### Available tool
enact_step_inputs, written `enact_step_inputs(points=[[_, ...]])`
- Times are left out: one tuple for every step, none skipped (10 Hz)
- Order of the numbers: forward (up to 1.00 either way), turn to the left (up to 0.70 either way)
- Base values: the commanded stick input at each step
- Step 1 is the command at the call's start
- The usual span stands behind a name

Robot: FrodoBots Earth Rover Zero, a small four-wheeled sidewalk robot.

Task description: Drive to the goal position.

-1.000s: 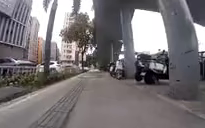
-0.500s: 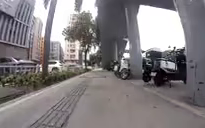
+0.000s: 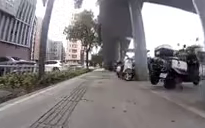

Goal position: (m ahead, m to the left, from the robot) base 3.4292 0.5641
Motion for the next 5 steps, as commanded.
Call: enact_step_inputs(points=[[0.7,0.0],[0.7,0.0],[0.7,0.0],[0.7,0.0],[0.7,-0.02]])
